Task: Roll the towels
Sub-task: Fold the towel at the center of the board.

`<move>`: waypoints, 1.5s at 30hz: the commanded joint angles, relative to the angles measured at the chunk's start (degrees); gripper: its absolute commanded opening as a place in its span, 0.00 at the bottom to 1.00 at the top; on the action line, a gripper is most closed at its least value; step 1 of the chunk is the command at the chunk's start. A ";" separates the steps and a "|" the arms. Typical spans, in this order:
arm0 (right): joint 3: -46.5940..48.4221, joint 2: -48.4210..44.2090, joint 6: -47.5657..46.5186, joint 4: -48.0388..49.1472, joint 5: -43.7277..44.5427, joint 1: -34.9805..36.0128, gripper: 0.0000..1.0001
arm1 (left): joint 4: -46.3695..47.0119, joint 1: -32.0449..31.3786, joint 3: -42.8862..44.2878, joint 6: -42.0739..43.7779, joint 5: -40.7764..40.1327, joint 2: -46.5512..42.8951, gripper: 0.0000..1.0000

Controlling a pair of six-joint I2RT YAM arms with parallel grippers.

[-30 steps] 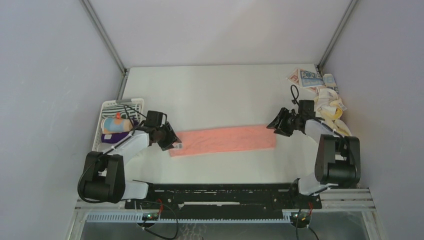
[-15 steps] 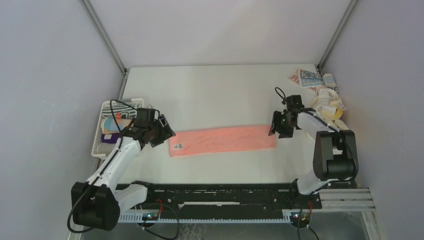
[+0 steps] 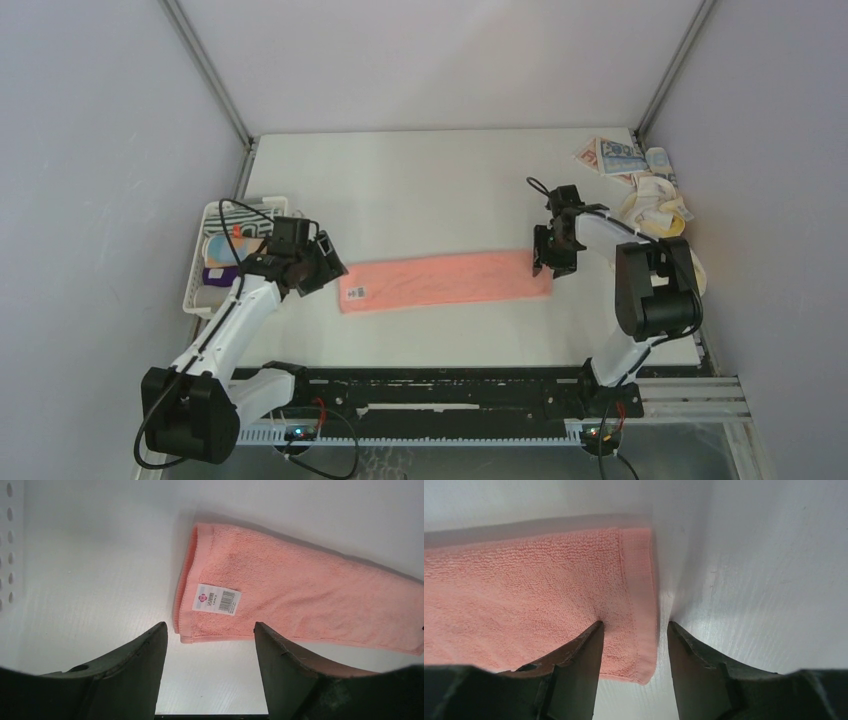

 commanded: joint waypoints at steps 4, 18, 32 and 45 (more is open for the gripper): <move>1.84 5.12 -0.85 -2.24 7.38 3.26 0.48 | 1.13 -0.09 0.75 1.29 -0.87 -0.02 0.70; 4.46 8.29 -3.25 -4.92 6.13 3.21 0.00 | 1.16 -0.18 0.03 0.92 -1.10 0.35 0.70; 15.24 0.81 -6.03 -10.46 16.26 -2.34 0.00 | 11.03 -1.26 -3.28 -1.85 9.61 8.94 0.70; 15.51 -5.92 -6.89 -11.43 4.49 1.78 0.00 | 22.11 -6.39 -2.93 -8.00 15.16 21.32 0.57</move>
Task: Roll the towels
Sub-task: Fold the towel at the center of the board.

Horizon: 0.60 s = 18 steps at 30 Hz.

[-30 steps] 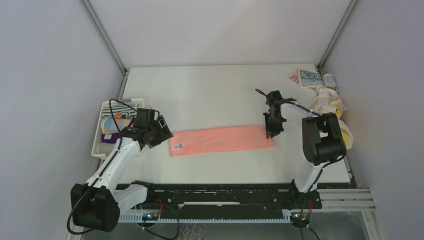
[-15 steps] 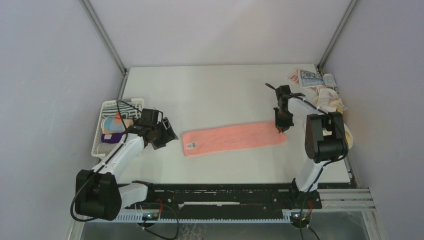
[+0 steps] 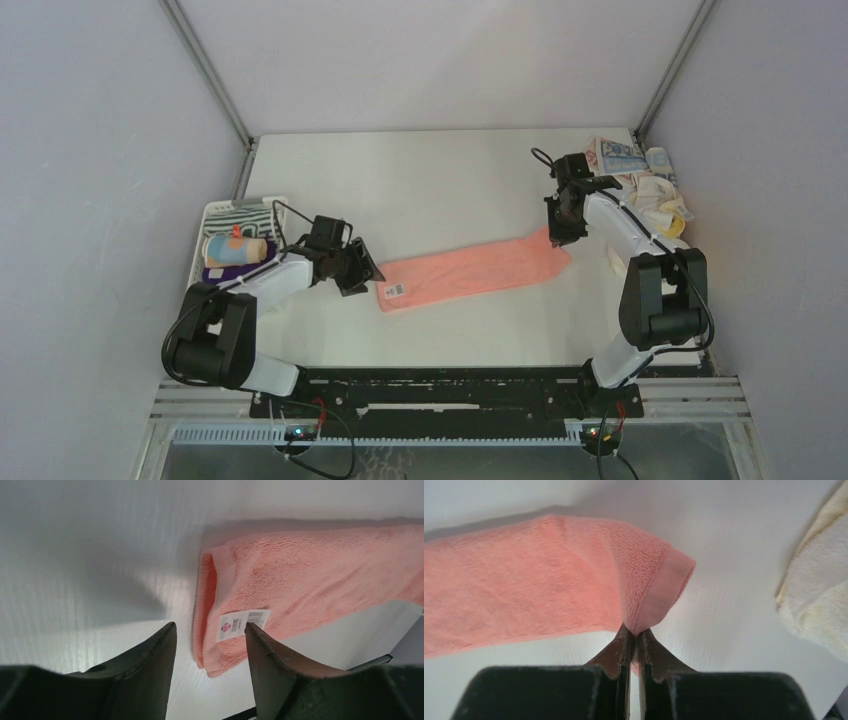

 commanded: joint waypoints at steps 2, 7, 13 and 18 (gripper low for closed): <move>1.18 -4.21 -0.51 -0.37 -4.79 2.30 0.00 | 4.34 -0.50 -0.89 -2.19 -0.82 2.81 0.49; 1.18 -6.76 0.10 -0.08 -8.84 4.51 0.00 | 6.92 -0.54 -1.92 -2.52 -1.07 7.66 0.30; 1.26 -8.67 0.79 1.36 -14.08 8.59 0.00 | 7.79 -0.60 -3.02 -2.66 -3.37 10.03 0.15; 1.27 -9.13 1.74 3.82 -19.73 12.73 0.00 | 7.80 -0.55 -4.26 -2.52 -4.39 10.62 0.11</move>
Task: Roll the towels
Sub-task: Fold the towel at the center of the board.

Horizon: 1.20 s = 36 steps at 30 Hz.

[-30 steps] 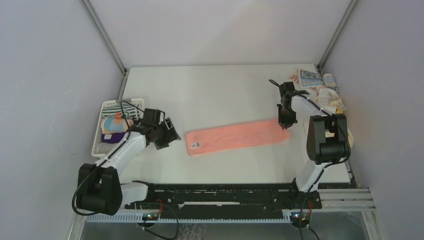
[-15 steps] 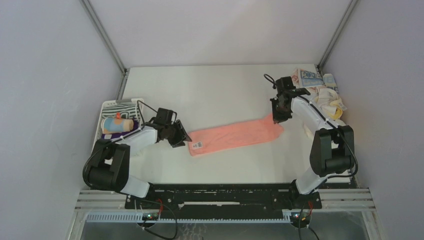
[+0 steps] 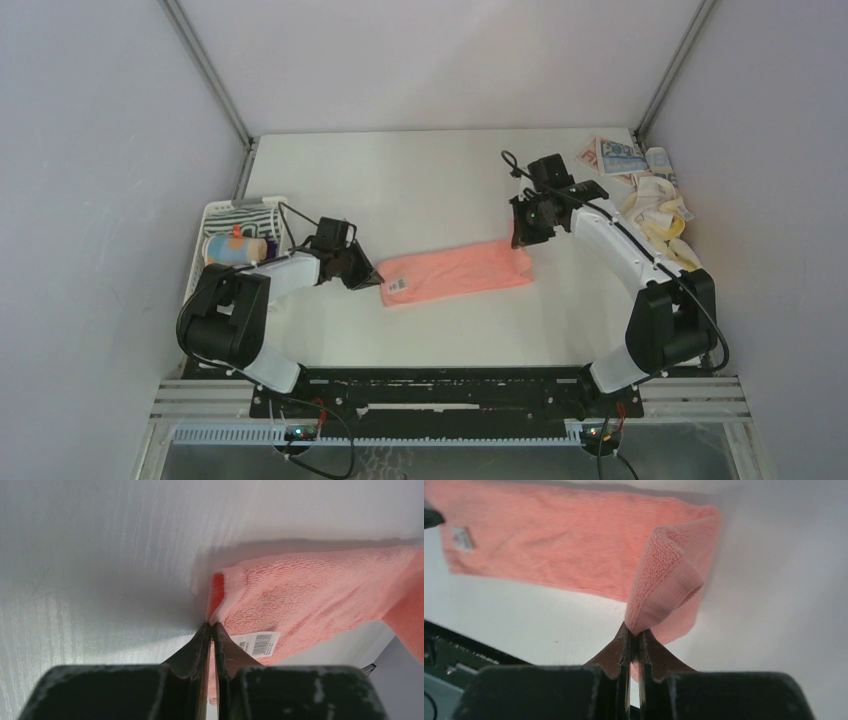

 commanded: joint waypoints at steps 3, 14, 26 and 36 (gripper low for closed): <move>1.38 -1.92 2.79 5.43 -9.23 5.10 0.00 | -0.93 -0.24 -4.36 0.79 -4.45 3.18 0.10; 4.98 7.52 10.42 9.42 -10.86 13.55 0.00 | 0.30 -0.41 -6.35 0.01 -3.30 0.41 0.09; 12.75 16.55 17.05 12.47 -12.10 20.44 0.00 | 2.05 -1.14 -7.64 -0.32 -2.72 0.99 0.09; 18.44 23.22 18.48 11.49 -11.93 23.13 0.00 | 2.05 -1.57 -7.77 -0.47 -2.51 0.03 0.08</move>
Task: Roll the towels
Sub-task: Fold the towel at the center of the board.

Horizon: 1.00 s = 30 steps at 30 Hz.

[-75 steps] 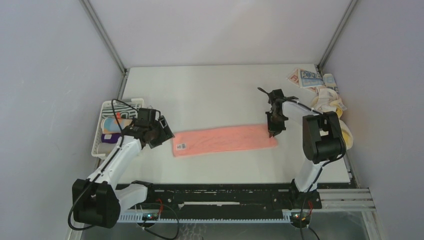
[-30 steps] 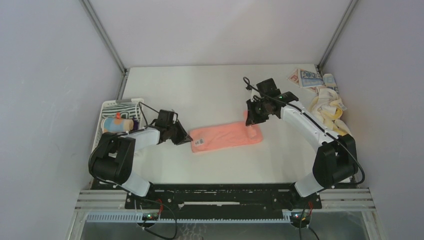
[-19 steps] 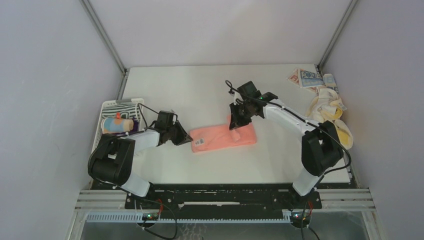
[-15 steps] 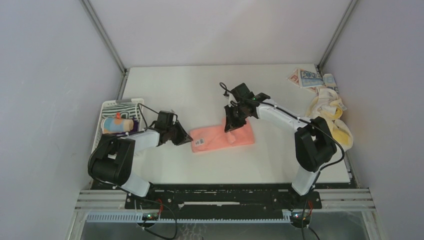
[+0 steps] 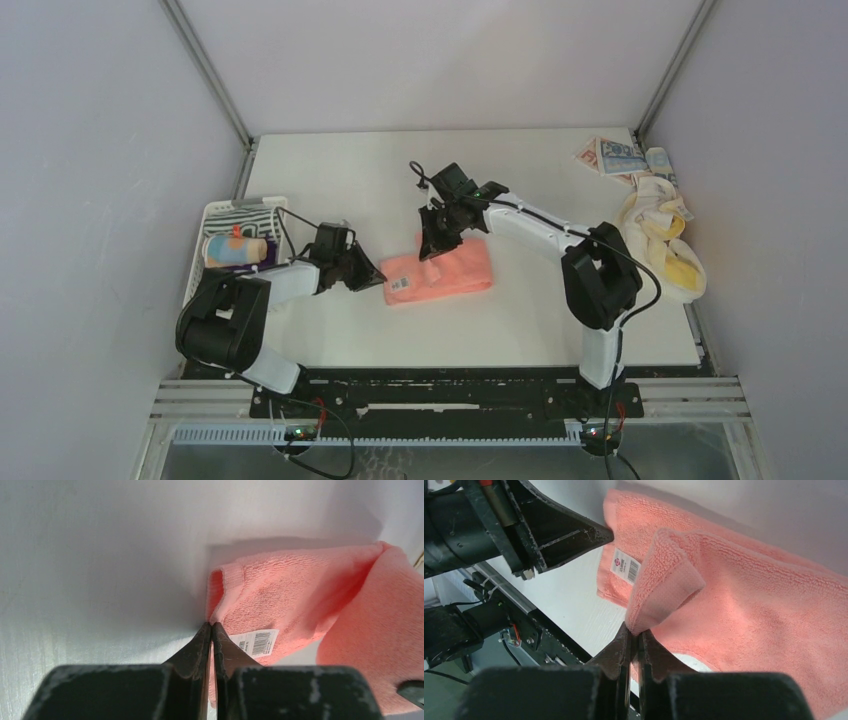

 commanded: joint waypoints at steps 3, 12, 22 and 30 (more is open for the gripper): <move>4.53 4.16 1.89 -0.03 0.37 1.40 0.00 | -6.96 -1.02 -3.23 1.01 -3.45 1.09 0.08; 6.37 8.08 2.57 -0.22 1.93 2.38 0.00 | -6.91 -1.35 -2.99 0.92 -3.40 1.15 0.09; 8.24 9.47 3.78 1.27 0.11 4.44 0.00 | -7.13 -1.65 -2.84 0.75 -3.41 0.90 0.08; 9.57 10.99 3.37 0.48 -0.50 5.83 0.00 | -7.37 -1.97 -2.80 0.66 -3.50 0.60 0.08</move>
